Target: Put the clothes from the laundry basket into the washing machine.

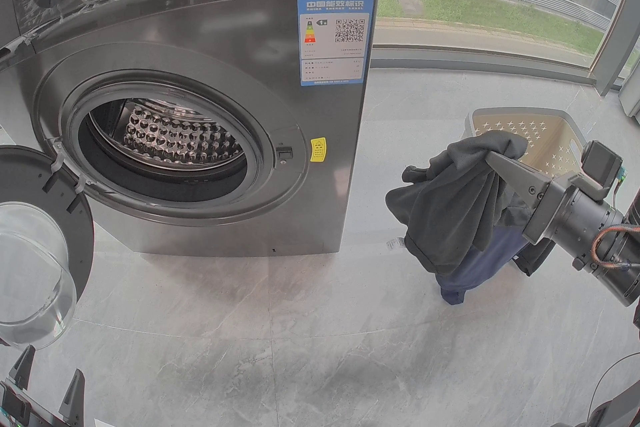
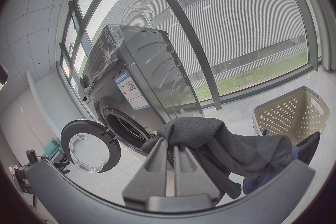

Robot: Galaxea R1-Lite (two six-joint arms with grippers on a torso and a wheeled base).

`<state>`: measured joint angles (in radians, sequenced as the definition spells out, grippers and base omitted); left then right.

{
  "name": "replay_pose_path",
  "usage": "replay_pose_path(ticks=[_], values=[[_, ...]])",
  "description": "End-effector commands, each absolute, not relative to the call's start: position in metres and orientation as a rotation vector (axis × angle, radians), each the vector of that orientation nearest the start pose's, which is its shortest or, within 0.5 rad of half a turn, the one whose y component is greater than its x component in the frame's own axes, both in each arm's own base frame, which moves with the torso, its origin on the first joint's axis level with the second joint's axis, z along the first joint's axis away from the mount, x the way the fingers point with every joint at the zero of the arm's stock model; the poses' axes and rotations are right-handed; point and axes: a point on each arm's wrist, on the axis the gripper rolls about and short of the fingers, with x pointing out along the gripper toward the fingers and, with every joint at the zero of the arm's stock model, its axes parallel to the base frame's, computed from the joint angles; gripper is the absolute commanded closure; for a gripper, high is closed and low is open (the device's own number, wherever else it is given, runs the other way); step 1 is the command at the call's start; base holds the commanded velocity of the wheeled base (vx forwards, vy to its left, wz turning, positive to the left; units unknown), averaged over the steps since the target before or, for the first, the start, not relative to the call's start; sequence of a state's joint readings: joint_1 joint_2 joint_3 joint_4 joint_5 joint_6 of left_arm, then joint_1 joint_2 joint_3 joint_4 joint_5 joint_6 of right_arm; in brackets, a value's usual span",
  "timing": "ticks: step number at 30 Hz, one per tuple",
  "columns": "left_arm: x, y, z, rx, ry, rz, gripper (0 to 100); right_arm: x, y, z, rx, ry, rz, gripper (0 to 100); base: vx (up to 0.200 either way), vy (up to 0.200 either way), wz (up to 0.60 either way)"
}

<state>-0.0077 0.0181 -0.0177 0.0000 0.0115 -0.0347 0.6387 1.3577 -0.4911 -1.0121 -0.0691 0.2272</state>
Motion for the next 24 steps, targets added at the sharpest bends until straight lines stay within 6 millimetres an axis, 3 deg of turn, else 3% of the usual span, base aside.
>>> replay_pose_path(ticks=[1,14,24], values=[[-0.0224,0.0004,0.0760,-0.037,0.005,0.005,0,0.1683,0.1229,0.2234,0.271,-0.072,0.582,100,-0.200,0.000,0.00],[-0.0224,0.0004,0.0760,-0.035,0.005,0.005,0,0.1679,0.1231,0.2225,0.270,-0.069,0.585,100,-0.015,0.000,0.00],[-0.0224,0.0004,0.0760,-0.037,0.005,0.005,0,0.1677,0.1229,0.2217,0.269,-0.066,0.586,100,0.000,0.200,0.00]])
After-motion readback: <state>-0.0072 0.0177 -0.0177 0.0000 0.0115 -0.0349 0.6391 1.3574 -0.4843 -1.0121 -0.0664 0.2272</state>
